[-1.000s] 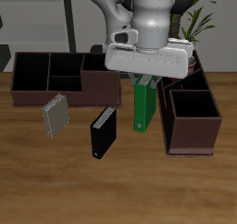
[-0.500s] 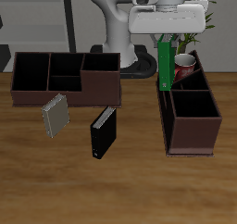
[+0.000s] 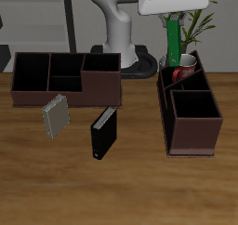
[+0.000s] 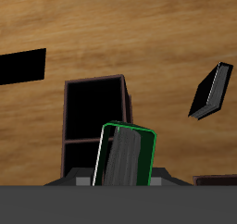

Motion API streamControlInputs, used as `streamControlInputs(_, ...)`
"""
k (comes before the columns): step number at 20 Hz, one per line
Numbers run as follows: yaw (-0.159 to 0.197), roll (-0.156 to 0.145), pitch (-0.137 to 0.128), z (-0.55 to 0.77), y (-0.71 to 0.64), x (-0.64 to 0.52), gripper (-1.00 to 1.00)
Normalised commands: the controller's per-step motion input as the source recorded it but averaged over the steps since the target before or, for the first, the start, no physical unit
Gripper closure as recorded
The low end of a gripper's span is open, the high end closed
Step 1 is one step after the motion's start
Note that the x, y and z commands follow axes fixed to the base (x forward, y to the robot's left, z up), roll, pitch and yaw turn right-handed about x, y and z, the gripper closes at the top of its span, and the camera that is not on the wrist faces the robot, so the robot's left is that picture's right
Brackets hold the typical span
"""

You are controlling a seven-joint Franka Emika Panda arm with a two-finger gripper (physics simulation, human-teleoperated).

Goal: Place the red mug into the left desk caddy's left compartment and place the green book into the left desk caddy's back compartment and place the black book into the back desk caddy's front compartment

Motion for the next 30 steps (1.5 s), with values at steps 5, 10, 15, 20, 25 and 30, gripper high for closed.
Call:
streamControlInputs(5,0.042,0.044,0.011,-0.11,0.23,-0.46,1.00)
streamControlInputs(10,0.146,0.108,-0.048,-0.22,0.42,-0.47,1.00)
streamControlInputs(15,0.082,0.066,-0.003,-0.26,0.25,-0.16,1.00)
streamControlInputs(20,0.084,0.013,-0.045,0.00,0.04,0.03,1.00)
streamControlInputs(25,0.049,0.000,-0.020,0.01,0.03,0.14,1.00)
streamControlInputs(30,0.012,-0.065,-0.026,0.12,-0.13,0.23,1.00)
